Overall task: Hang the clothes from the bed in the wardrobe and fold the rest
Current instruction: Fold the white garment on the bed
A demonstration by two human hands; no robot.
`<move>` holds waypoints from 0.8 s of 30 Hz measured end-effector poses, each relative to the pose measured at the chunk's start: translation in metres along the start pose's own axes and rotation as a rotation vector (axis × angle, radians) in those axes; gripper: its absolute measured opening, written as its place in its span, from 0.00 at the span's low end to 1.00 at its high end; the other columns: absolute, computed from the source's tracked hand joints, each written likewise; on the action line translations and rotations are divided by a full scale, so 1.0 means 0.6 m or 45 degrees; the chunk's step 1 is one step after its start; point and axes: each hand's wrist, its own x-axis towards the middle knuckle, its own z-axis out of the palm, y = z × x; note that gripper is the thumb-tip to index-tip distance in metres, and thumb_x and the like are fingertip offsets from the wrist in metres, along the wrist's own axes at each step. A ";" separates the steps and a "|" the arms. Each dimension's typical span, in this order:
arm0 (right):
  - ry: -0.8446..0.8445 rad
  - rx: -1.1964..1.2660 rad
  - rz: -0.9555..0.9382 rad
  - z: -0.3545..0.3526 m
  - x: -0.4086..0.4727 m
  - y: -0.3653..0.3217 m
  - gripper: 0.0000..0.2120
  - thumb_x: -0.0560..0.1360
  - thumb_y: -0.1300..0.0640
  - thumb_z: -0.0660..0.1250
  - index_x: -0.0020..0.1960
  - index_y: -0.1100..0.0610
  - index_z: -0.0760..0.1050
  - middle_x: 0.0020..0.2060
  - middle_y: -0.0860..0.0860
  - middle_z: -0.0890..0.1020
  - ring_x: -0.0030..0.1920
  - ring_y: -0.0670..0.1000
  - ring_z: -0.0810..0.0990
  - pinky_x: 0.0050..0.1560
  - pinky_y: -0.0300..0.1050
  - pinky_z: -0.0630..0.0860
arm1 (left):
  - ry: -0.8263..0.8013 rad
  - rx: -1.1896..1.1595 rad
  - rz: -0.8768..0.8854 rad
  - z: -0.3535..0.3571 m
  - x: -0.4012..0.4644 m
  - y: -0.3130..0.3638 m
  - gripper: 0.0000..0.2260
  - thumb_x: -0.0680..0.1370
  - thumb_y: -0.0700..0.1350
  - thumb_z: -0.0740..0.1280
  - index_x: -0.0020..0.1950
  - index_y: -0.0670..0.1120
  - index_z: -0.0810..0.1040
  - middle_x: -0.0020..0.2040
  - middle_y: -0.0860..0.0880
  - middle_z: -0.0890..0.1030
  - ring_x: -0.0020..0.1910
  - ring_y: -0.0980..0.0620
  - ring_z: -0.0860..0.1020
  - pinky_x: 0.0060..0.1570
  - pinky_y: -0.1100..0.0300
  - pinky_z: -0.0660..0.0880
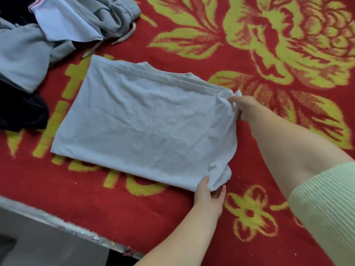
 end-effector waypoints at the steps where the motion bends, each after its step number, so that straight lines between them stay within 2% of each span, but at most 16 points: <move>1: 0.013 0.013 -0.029 0.006 -0.005 -0.008 0.17 0.73 0.57 0.70 0.60 0.58 0.73 0.48 0.51 0.79 0.41 0.48 0.78 0.34 0.41 0.74 | -0.026 -0.045 0.036 0.002 -0.006 0.019 0.05 0.77 0.36 0.61 0.50 0.41 0.76 0.43 0.42 0.79 0.42 0.46 0.77 0.39 0.55 0.77; 3: 0.002 0.073 -0.119 0.018 -0.022 -0.030 0.11 0.73 0.59 0.69 0.55 0.58 0.75 0.44 0.51 0.80 0.38 0.48 0.78 0.31 0.38 0.74 | -0.103 -0.144 0.091 0.006 -0.024 0.063 0.08 0.77 0.34 0.58 0.50 0.39 0.76 0.40 0.42 0.80 0.41 0.45 0.79 0.37 0.57 0.80; 5: -0.059 0.059 -0.212 0.042 -0.051 -0.066 0.02 0.74 0.60 0.67 0.46 0.56 0.75 0.39 0.52 0.79 0.37 0.51 0.79 0.33 0.39 0.75 | -0.176 -0.257 0.117 0.007 -0.048 0.111 0.09 0.76 0.34 0.58 0.51 0.38 0.76 0.42 0.41 0.81 0.41 0.45 0.80 0.37 0.55 0.81; 7: -0.126 0.005 -0.283 0.075 -0.078 -0.106 0.05 0.75 0.60 0.67 0.41 0.55 0.73 0.37 0.54 0.78 0.37 0.53 0.79 0.35 0.41 0.75 | -0.203 -0.377 0.146 0.008 -0.071 0.157 0.08 0.77 0.35 0.59 0.52 0.38 0.76 0.45 0.41 0.80 0.41 0.45 0.80 0.37 0.52 0.81; 9: -0.150 -0.041 -0.355 0.127 -0.108 -0.149 0.06 0.76 0.61 0.66 0.40 0.55 0.73 0.36 0.54 0.78 0.35 0.52 0.78 0.30 0.39 0.74 | -0.249 -0.470 0.167 0.003 -0.094 0.214 0.08 0.78 0.37 0.59 0.51 0.38 0.77 0.44 0.41 0.80 0.41 0.46 0.80 0.36 0.52 0.81; 12: -0.147 -0.062 -0.408 0.227 -0.136 -0.201 0.09 0.75 0.64 0.66 0.38 0.57 0.71 0.34 0.54 0.75 0.32 0.51 0.76 0.23 0.35 0.72 | -0.257 -0.570 0.189 -0.012 -0.119 0.306 0.10 0.79 0.37 0.57 0.47 0.37 0.78 0.37 0.42 0.82 0.35 0.48 0.82 0.36 0.56 0.81; 14: -0.120 -0.086 -0.397 0.313 -0.147 -0.226 0.10 0.75 0.64 0.66 0.38 0.56 0.68 0.36 0.55 0.74 0.33 0.50 0.75 0.26 0.36 0.73 | -0.255 -0.628 0.203 -0.028 -0.133 0.374 0.12 0.79 0.38 0.56 0.44 0.37 0.78 0.32 0.42 0.82 0.30 0.49 0.82 0.32 0.59 0.81; 17: -0.094 -0.123 -0.357 0.433 -0.159 -0.250 0.13 0.75 0.63 0.65 0.37 0.52 0.65 0.39 0.53 0.73 0.38 0.51 0.74 0.34 0.43 0.73 | -0.247 -0.690 0.246 -0.053 -0.139 0.469 0.13 0.80 0.38 0.55 0.44 0.37 0.78 0.31 0.43 0.82 0.27 0.50 0.82 0.29 0.61 0.79; 20: -0.105 -0.148 -0.406 0.538 -0.158 -0.258 0.12 0.74 0.64 0.64 0.35 0.54 0.67 0.36 0.51 0.73 0.34 0.48 0.72 0.38 0.42 0.73 | -0.210 -0.756 0.263 -0.075 -0.125 0.552 0.12 0.80 0.39 0.55 0.46 0.38 0.78 0.38 0.43 0.82 0.33 0.50 0.83 0.27 0.62 0.79; 22: -0.125 -0.042 -0.432 0.586 -0.152 -0.251 0.11 0.75 0.64 0.63 0.36 0.56 0.67 0.34 0.51 0.71 0.35 0.49 0.72 0.38 0.43 0.73 | -0.171 -0.818 0.261 -0.086 -0.109 0.595 0.12 0.80 0.38 0.55 0.46 0.38 0.78 0.42 0.44 0.81 0.40 0.50 0.81 0.26 0.62 0.78; 24: -0.344 0.155 -0.382 0.617 -0.157 -0.241 0.04 0.77 0.64 0.64 0.46 0.59 0.70 0.39 0.53 0.74 0.39 0.50 0.77 0.39 0.41 0.77 | -0.154 -0.871 0.279 -0.095 -0.094 0.624 0.12 0.80 0.38 0.55 0.45 0.37 0.77 0.43 0.43 0.81 0.42 0.50 0.81 0.26 0.62 0.79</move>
